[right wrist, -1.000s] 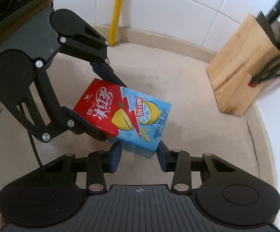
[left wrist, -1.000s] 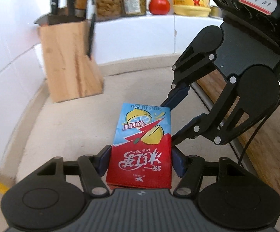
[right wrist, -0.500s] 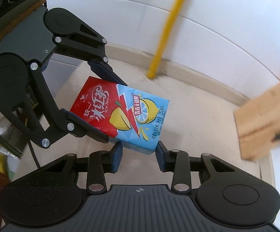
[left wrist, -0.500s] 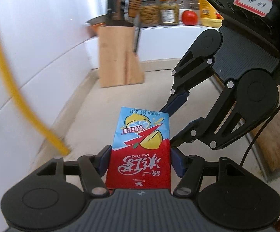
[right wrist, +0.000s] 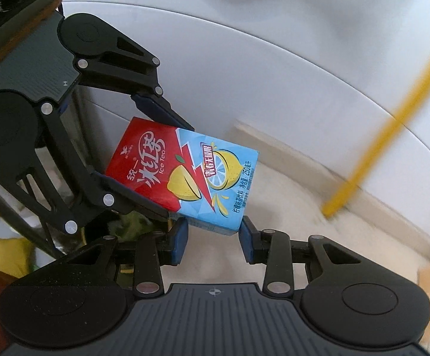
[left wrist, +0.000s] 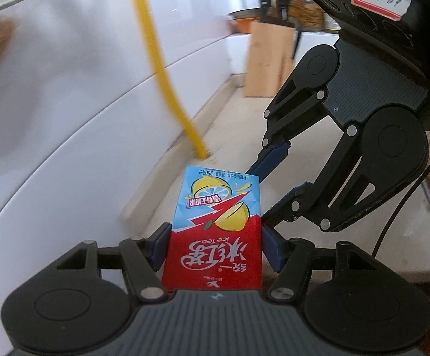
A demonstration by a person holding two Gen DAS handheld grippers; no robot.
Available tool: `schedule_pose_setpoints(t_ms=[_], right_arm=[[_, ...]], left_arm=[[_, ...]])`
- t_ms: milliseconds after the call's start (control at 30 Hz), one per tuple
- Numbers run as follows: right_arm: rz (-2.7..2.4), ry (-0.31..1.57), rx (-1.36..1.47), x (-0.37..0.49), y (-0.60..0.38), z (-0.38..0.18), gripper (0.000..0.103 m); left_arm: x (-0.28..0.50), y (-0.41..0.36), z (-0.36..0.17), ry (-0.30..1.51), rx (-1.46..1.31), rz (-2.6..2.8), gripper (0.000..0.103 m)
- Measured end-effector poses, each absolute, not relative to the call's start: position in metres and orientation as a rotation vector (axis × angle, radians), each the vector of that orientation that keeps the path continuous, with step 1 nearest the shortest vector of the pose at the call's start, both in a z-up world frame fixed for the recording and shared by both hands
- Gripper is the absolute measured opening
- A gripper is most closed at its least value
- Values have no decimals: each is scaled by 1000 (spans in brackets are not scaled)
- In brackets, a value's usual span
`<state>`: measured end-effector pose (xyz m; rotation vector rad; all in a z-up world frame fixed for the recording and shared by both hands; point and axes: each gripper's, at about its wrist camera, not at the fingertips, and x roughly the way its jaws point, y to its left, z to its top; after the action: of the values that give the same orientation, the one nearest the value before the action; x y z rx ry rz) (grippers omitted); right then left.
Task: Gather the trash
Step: 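Carry the Ice Tea carton with the right tool over the black bin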
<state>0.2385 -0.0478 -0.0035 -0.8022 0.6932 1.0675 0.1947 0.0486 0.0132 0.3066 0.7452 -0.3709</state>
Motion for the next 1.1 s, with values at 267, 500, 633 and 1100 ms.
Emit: schedule_pose_setpoints(t_ms=[267,500,633,1100], right_arm=[[1162,692,-839,224,2,-18,45],[1199,727,-867,222,29,-40,45],[1200,757,-882,226,41,-56,45],[1187,861,-883,232,67,-111,45]], left_arm=[[169,88,2,783,277,-276,57],[159,103,-17,828,262,-228,57],[165,107,-33,863,242,-220,58],[189,108,-84,954,222,-191,58]])
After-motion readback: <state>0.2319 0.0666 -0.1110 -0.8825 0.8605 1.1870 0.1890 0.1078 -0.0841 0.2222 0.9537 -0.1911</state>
